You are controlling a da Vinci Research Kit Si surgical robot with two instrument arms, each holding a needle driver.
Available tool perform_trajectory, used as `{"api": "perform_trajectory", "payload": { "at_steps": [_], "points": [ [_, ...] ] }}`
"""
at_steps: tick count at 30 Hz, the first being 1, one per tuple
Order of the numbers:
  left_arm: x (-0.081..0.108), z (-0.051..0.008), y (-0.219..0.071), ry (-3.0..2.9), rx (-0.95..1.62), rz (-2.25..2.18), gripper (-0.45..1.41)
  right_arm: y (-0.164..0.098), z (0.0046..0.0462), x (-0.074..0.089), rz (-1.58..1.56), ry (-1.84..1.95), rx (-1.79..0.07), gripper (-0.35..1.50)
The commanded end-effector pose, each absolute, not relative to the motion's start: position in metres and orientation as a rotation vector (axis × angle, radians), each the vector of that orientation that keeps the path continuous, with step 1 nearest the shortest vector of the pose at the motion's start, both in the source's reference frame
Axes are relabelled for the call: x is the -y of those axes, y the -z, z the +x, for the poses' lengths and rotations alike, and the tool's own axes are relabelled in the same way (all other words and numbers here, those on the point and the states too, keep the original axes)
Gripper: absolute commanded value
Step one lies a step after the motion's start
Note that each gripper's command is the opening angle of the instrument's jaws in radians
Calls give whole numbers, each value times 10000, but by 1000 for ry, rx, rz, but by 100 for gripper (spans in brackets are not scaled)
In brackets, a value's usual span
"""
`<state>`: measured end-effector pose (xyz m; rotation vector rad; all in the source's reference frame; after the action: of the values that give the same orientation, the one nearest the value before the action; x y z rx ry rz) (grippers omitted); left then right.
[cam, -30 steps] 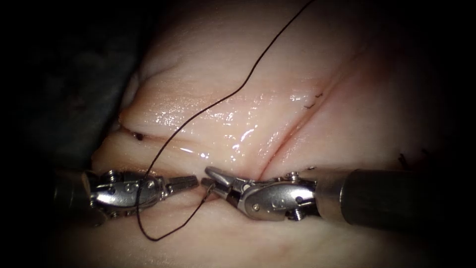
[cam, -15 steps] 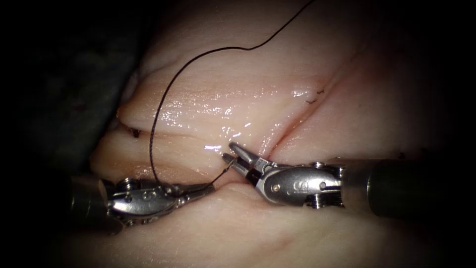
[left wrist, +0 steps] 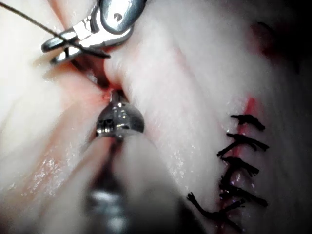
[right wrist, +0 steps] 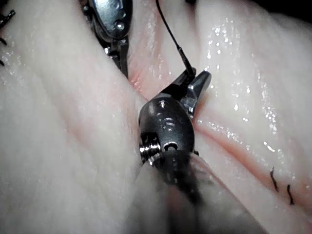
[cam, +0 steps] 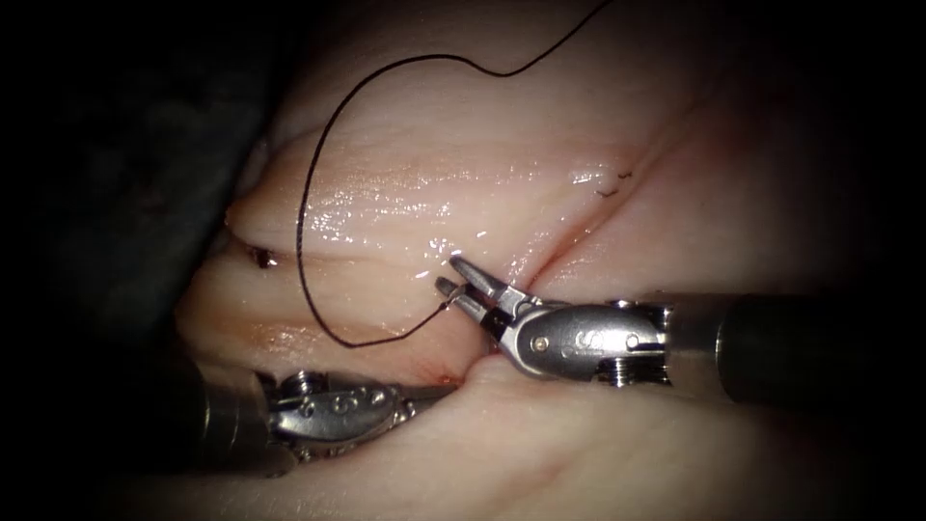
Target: Wound Closure
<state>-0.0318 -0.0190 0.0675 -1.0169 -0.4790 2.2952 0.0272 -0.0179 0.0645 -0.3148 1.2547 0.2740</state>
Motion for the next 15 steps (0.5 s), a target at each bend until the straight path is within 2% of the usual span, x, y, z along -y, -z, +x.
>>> {"api": "perform_trajectory", "payload": {
  "at_steps": [1,15],
  "points": [
    [199,-322,-682,-2309,490,-997,-25,-648,282,181,-313,-276,-1258,-35],
    [205,-288,-693,-2473,460,-727,-25,-634,296,172,-301,-289,-1297,-35]
  ]
}}
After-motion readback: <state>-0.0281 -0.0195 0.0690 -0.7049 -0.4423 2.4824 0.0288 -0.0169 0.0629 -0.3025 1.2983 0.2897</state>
